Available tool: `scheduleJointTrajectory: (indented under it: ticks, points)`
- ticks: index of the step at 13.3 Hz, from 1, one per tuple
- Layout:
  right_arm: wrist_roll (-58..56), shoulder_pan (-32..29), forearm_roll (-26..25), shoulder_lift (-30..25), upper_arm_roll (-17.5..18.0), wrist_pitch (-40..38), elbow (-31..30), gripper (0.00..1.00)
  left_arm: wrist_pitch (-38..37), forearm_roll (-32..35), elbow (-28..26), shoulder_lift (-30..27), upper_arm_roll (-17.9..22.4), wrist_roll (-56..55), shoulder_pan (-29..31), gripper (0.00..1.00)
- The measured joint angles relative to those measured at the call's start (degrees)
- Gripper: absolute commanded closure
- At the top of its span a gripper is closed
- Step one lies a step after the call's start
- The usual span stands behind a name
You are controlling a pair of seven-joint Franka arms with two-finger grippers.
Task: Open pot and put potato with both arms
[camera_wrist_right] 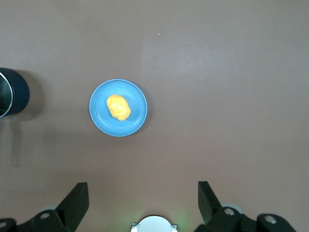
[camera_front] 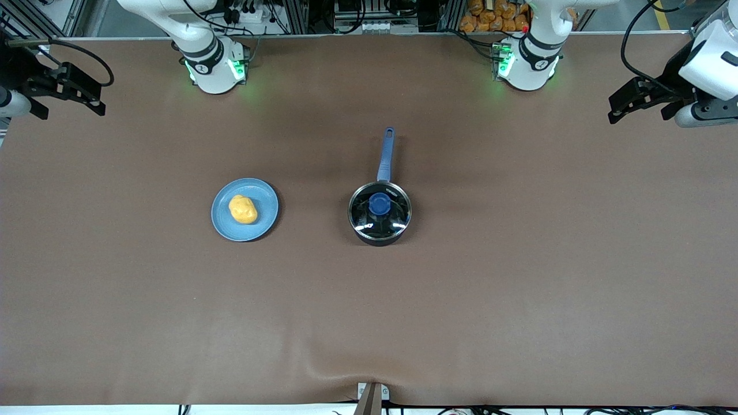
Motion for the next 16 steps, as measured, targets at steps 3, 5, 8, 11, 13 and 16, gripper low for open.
scheduleJointTrajectory:
  ticks: [3, 5, 8, 11, 13, 16]
  points:
    - [0.00, 0.00, 0.00, 0.00, 0.00, -0.13, 0.00, 0.00, 0.00, 0.00, 0.16, 0.00, 0.27, 0.00, 0.00, 0.00]
    - [0.00, 0.00, 0.00, 0.00, -0.01, -0.28, 0.00, 0.00, 0.00, 0.00, 0.41, 0.00, 0.46, 0.00, 0.00, 0.00]
    - [0.00, 0.00, 0.00, 0.00, -0.01, -0.32, 0.00, 0.00, 0.00, 0.00, 0.66, 0.19, 0.51, 0.01, 0.02, 0.00]
    - [0.00, 0.00, 0.00, 0.00, 0.00, -0.32, 0.00, 0.00, 0.00, 0.00, 0.70, 0.70, 0.54, 0.02, 0.07, 0.00]
    - [0.00, 0.00, 0.00, 0.00, -0.01, -0.24, 0.00, 0.00, 0.00, 0.00, 0.72, 0.79, 0.54, 0.02, 0.07, 0.00]
    - [0.00, 0.06, 0.00, 0.00, 0.02, -0.15, 0.00, 0.00, -0.56, 0.00, 1.22, 0.78, 0.59, 0.05, 0.18, 0.00]
